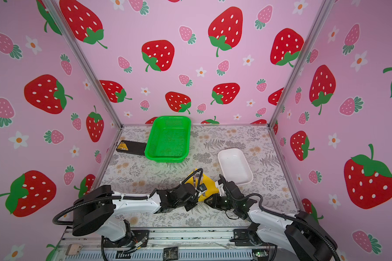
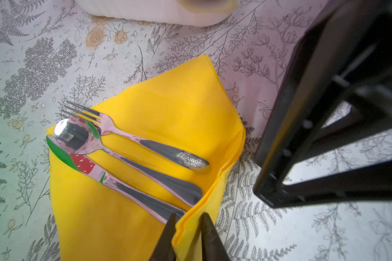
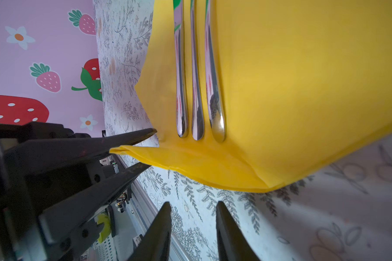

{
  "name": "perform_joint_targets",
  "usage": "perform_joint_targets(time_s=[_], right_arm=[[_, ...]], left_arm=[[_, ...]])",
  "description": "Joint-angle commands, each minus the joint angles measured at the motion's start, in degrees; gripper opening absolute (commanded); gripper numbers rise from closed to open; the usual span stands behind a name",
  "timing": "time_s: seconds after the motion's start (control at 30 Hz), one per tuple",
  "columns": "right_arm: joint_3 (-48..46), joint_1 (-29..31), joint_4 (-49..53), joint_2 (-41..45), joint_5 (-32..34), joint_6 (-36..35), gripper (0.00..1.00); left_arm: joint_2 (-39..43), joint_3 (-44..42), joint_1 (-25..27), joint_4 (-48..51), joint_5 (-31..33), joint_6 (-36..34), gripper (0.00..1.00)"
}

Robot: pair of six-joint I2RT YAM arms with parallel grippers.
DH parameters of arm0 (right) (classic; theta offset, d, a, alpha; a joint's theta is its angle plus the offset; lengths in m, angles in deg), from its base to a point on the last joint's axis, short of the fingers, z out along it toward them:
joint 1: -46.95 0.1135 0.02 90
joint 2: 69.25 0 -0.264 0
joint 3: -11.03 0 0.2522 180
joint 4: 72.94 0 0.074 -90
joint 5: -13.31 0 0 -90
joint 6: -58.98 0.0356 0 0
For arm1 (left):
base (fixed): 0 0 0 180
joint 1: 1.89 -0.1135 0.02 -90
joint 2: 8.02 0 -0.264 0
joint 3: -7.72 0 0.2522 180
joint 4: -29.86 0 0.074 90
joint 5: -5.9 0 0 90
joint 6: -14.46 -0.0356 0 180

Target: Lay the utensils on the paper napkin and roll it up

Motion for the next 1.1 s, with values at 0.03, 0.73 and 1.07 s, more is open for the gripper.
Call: perform_joint_targets(time_s=[0.03, 0.73, 1.07], right_arm=[[2.21, -0.2, 1.04, -0.66, -0.78, -3.87, 0.29], [9.13, -1.2, -1.37, -13.95, 0.67, -4.46, 0.23], [8.29, -2.43, -2.35, -14.9, 2.5, -0.92, 0.22]], left_arm=[[-0.88, 2.24, -0.64, 0.2, -1.28, 0.76, 0.21], [-2.44, 3.06, -2.91, -1.28, -1.95, 3.27, 0.14], [3.03, 1.3, -3.29, -1.48, -0.82, 5.52, 0.36]])
